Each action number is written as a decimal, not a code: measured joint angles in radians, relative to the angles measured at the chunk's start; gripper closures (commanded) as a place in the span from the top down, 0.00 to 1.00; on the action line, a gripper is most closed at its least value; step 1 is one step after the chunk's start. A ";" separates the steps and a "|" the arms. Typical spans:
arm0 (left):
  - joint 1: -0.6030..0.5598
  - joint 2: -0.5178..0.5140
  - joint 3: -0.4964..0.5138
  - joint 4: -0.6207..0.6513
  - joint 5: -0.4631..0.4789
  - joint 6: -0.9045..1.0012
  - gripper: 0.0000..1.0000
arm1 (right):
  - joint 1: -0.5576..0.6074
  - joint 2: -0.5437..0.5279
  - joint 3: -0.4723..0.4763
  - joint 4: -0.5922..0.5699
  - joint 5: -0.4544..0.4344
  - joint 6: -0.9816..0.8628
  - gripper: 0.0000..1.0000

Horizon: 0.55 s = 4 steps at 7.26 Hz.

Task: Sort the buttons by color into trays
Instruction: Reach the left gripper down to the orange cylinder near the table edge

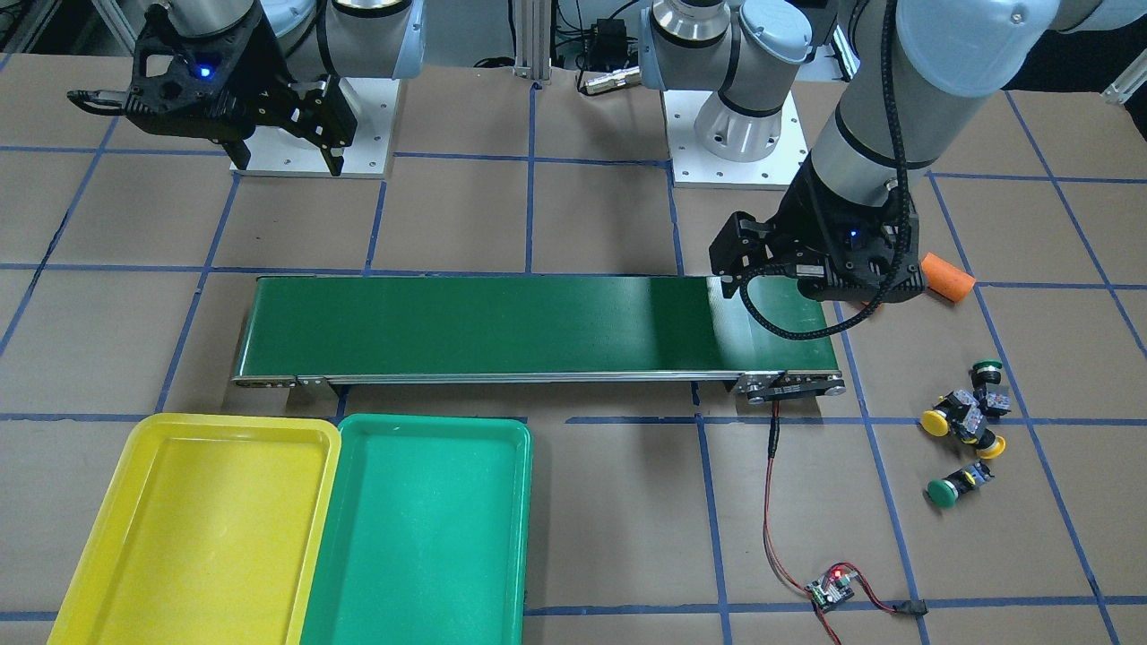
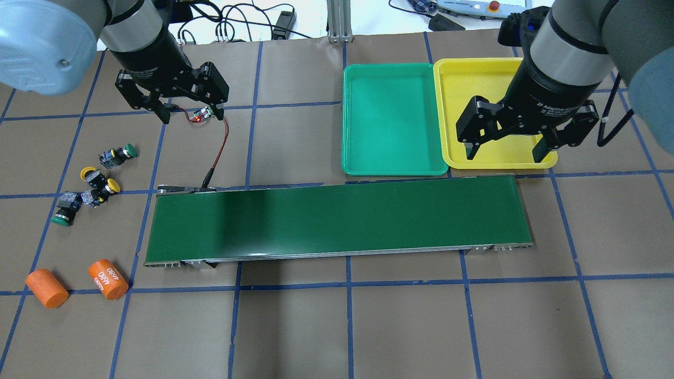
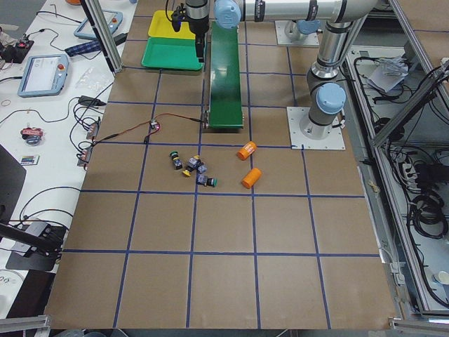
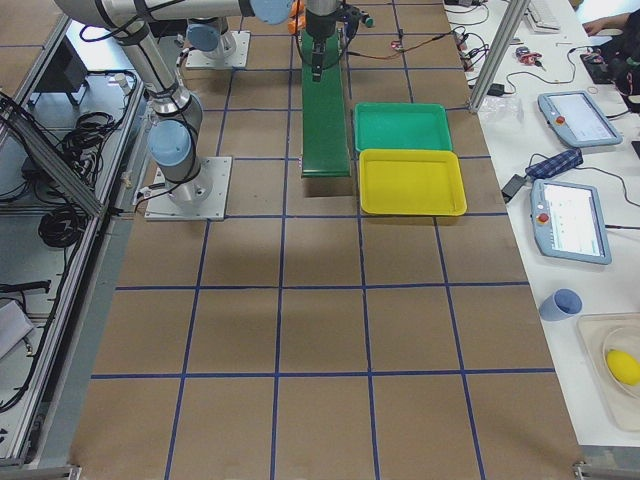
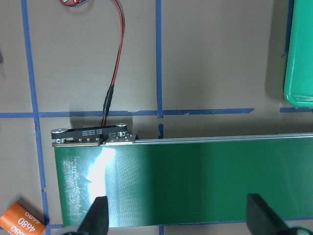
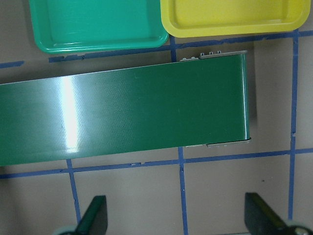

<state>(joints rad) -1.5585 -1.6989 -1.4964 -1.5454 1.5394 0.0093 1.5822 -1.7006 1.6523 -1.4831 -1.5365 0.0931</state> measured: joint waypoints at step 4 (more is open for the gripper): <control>0.022 0.004 -0.017 -0.001 0.012 0.010 1.00 | -0.002 0.001 0.002 0.000 -0.005 -0.005 1.00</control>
<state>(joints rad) -1.5364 -1.6948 -1.5139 -1.5467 1.5510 0.0197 1.5802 -1.7000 1.6538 -1.4827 -1.5417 0.0885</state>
